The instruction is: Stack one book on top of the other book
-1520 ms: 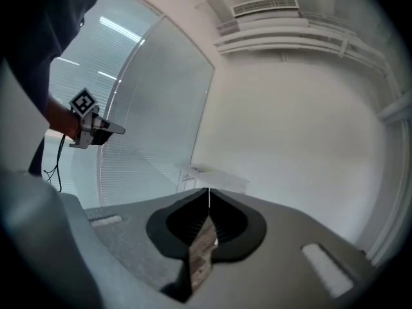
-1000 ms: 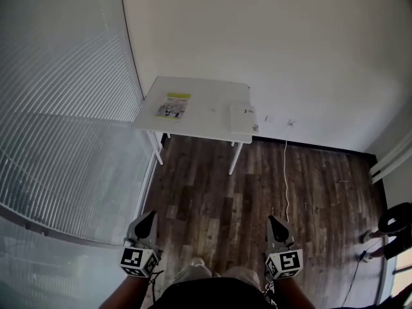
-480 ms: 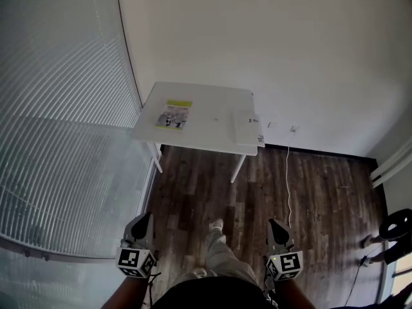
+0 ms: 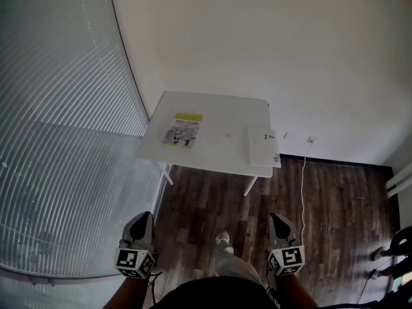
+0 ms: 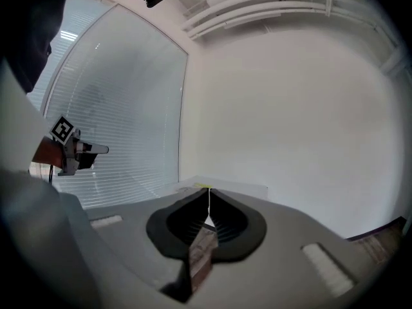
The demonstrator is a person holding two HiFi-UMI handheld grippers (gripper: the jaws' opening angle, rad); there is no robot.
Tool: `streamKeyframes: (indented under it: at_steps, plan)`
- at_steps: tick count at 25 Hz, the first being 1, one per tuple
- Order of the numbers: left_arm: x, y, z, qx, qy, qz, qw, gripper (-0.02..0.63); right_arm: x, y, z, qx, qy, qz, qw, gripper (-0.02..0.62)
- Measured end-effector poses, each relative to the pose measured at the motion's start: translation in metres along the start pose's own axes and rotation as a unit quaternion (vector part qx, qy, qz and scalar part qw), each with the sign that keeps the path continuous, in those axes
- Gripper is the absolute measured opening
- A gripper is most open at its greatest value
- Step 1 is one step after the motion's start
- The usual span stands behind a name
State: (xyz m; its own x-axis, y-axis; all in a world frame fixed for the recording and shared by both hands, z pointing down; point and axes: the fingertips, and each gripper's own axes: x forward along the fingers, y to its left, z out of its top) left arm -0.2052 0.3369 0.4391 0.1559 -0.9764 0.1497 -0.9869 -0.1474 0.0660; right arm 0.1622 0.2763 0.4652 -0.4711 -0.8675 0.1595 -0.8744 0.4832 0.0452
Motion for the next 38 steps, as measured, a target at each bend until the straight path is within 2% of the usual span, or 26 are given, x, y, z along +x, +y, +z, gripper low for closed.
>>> streamKeyframes:
  at_steps: [5, 10, 14, 17, 21, 25, 32, 38]
  plan:
    - [0.065, -0.001, 0.002, -0.002, 0.025, -0.007, 0.9997, 0.002, 0.065, -0.030, 0.002, 0.014, 0.023, 0.010, 1.000, 0.008]
    - [0.130, 0.001, 0.018, -0.010, 0.029, -0.007, 0.9995, 0.002, 0.129, -0.060, 0.013, 0.017, 0.025, 0.021, 0.999, 0.008]
    - [0.174, 0.000, 0.040, 0.008, 0.009, -0.007, 0.9999, 0.002, 0.174, -0.077, 0.025, 0.017, 0.012, 0.039, 0.999, 0.008]
    - [0.197, -0.001, 0.055, 0.017, -0.005, -0.008, 0.9998, 0.002, 0.199, -0.093, 0.026, 0.023, 0.009, 0.037, 0.999, 0.008]
    - [0.210, 0.013, 0.054, 0.021, 0.008, 0.004, 0.9997, 0.003, 0.223, -0.099, 0.026, 0.035, 0.017, 0.040, 0.998, 0.008]
    - [0.228, 0.030, 0.044, 0.004, 0.026, 0.011, 0.9996, 0.002, 0.241, -0.104, 0.017, 0.036, 0.037, 0.038, 0.998, 0.008]
    - [0.295, 0.046, 0.050, -0.013, 0.032, -0.033, 0.9989, 0.002, 0.270, -0.112, 0.016, 0.054, 0.050, 0.008, 0.997, 0.008]
    - [0.372, 0.033, 0.070, 0.009, 0.028, -0.118, 0.9925, 0.003, 0.290, -0.129, 0.017, 0.067, 0.063, -0.050, 0.995, 0.008]
